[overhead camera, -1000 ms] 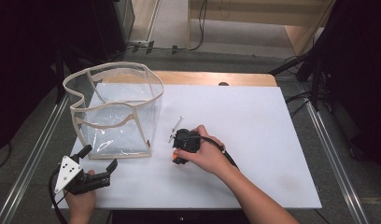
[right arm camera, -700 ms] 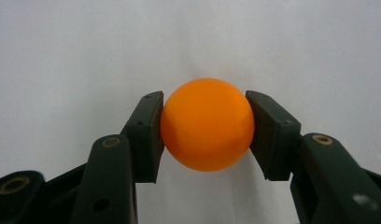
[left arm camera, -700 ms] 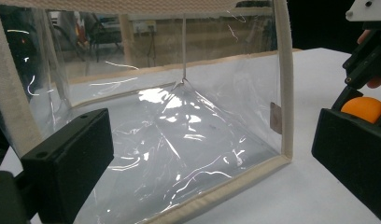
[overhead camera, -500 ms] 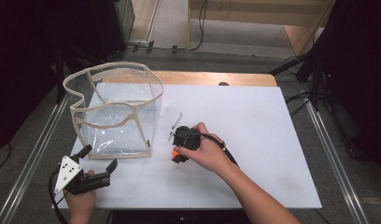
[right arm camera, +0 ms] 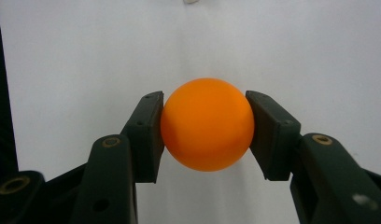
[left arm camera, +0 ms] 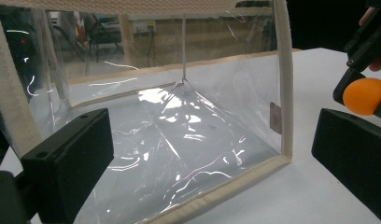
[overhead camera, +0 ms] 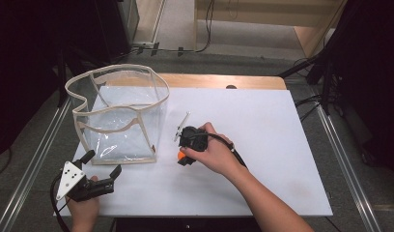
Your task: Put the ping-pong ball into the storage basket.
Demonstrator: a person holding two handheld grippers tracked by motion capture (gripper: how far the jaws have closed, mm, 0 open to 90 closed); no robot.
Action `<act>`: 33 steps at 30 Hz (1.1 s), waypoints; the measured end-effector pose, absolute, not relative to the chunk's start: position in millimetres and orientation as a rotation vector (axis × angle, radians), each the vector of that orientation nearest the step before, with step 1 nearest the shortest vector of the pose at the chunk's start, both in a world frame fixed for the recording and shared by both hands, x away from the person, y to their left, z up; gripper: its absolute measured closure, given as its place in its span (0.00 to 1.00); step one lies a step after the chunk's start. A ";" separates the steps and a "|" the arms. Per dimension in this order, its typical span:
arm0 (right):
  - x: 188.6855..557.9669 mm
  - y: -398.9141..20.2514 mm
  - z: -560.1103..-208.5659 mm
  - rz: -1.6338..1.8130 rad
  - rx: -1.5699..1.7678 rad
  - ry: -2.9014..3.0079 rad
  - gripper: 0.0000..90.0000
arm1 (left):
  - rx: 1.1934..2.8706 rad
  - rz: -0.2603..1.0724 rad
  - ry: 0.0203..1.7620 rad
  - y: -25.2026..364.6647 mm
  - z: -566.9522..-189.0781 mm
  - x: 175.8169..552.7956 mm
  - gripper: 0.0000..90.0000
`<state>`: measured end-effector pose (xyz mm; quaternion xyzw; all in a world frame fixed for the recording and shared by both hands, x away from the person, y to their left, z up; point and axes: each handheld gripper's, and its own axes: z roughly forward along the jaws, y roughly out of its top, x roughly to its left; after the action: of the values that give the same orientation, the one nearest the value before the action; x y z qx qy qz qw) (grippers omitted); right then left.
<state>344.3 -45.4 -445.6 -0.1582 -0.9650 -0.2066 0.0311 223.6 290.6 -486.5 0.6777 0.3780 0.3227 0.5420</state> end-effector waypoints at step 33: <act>351.8 -42.1 -413.5 -0.648 -0.461 -2.967 0.53 | 1.611 0.768 0.898 290.5 -486.5 223.6 0.00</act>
<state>351.8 -42.1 -413.5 -0.1499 -0.9653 -0.2108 0.0349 223.6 290.5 -486.5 0.6781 0.3779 0.3231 0.5414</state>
